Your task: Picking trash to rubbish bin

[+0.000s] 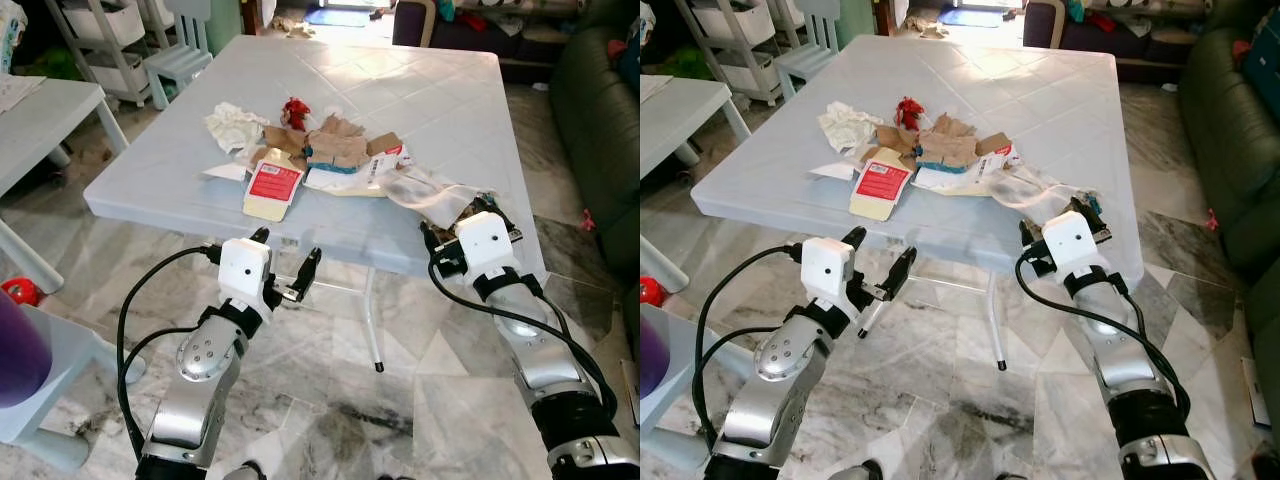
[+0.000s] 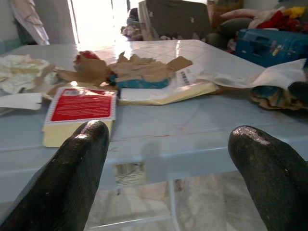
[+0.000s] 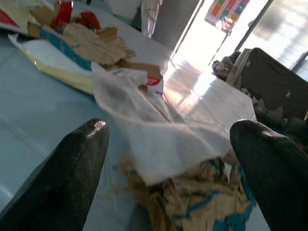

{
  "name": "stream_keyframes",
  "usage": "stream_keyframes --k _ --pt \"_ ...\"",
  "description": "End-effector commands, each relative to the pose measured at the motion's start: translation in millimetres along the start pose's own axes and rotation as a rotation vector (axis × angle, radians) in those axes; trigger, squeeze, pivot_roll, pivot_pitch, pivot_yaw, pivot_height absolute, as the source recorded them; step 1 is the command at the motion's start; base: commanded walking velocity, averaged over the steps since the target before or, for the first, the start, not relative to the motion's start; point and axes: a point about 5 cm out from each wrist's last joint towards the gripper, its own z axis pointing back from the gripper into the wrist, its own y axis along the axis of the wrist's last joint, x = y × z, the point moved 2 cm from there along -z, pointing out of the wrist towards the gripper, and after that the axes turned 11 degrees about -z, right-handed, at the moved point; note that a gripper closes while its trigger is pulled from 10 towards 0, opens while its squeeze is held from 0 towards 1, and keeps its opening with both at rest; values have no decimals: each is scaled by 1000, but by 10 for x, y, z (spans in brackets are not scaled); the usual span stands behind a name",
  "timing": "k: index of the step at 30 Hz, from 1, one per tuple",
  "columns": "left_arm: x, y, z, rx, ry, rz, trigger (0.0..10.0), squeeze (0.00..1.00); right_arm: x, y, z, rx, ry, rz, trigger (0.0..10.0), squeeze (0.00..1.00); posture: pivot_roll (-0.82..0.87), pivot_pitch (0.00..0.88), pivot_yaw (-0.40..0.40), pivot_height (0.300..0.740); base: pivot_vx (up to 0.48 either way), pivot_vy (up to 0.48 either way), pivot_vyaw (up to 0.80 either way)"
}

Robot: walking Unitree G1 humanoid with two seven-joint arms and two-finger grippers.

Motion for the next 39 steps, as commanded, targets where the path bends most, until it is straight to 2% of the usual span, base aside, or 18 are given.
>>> stream_keyframes --k 1,8,12,16,17,39 --pt "-26 37 24 7 16 -10 10000 0 1 56 -18 20 2 7 10000 0 20 121 -46 740 0 0 0" --pt "-13 28 18 5 16 -12 10000 0 36 43 16 24 -30 6 10000 0 11 120 -43 740 0 0 0" --pt "-15 33 5 8 18 -13 10000 0 130 48 41 19 -94 -22 10000 0 5 119 -41 740 0 0 0" --pt "-22 29 1 8 19 -14 10000 0 158 21 67 5 -117 -61 10000 0 1 119 -38 740 0 0 0" --pt "-23 28 -1 8 20 -14 10000 0 161 -16 74 -26 -121 -35 10000 0 1 118 -37 740 0 0 0" --pt "-23 28 -1 8 20 -14 10000 0 161 -16 74 -26 -121 -35 10000 0 1 118 -37 740 0 0 0"
